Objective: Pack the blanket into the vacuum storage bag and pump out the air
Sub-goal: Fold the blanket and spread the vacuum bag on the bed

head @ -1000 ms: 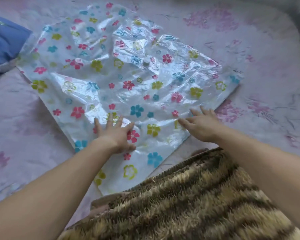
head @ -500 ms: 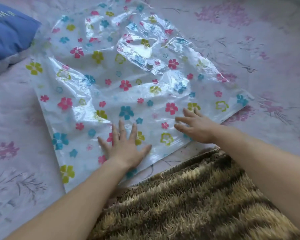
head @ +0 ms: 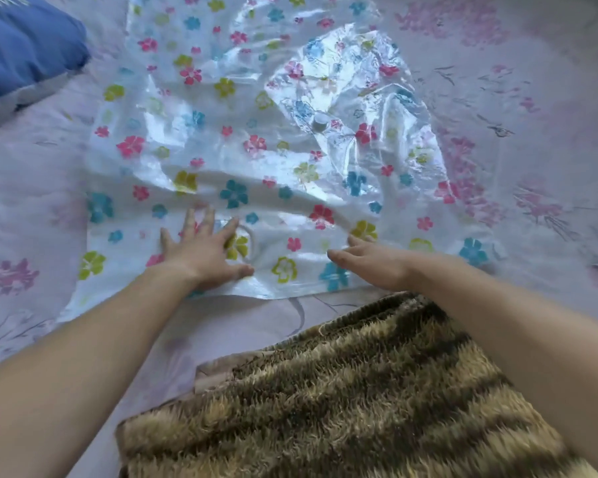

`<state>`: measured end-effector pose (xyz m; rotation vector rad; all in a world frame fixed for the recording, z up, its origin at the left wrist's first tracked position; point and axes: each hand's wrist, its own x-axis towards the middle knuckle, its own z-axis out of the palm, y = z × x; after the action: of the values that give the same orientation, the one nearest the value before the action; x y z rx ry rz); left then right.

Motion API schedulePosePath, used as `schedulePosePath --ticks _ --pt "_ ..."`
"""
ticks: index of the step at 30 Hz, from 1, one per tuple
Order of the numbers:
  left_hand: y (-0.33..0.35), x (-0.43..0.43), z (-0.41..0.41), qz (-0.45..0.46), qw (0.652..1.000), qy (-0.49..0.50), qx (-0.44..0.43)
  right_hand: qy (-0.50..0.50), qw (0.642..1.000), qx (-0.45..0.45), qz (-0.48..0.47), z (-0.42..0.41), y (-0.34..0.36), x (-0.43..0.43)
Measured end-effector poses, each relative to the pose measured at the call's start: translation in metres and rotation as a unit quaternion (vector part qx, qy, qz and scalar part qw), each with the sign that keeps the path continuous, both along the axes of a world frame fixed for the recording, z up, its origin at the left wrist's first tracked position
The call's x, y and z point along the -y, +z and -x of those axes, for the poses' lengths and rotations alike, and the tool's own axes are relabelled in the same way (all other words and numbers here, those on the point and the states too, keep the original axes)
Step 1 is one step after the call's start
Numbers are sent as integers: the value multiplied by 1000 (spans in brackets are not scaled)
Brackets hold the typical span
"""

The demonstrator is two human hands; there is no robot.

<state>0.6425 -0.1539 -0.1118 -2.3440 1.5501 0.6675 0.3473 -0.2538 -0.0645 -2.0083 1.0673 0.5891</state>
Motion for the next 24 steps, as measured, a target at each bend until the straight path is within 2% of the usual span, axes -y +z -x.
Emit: schedulePosePath --ticks 3,6,9,11,14,16,24 --pt "7 2 25 20 997 32 -61 -5 999 11 47 -2 -6 7" --pt "12 -14 44 -9 992 33 -119 -12 998 28 59 4 -5 8" --pt "16 -37 54 -30 994 1 -101 -2 999 17 51 13 -2 0" --pt "20 -47 59 -2 996 -48 -81 12 998 -3 55 14 2 -8" --pt "23 -56 64 50 980 -149 -118 27 997 -23 63 10 8 -16" --pt "26 -56 66 58 974 -165 -141 28 997 -24 64 9 11 -17" --pt "33 -48 57 30 963 -151 -220 -79 995 47 29 24 29 -19"
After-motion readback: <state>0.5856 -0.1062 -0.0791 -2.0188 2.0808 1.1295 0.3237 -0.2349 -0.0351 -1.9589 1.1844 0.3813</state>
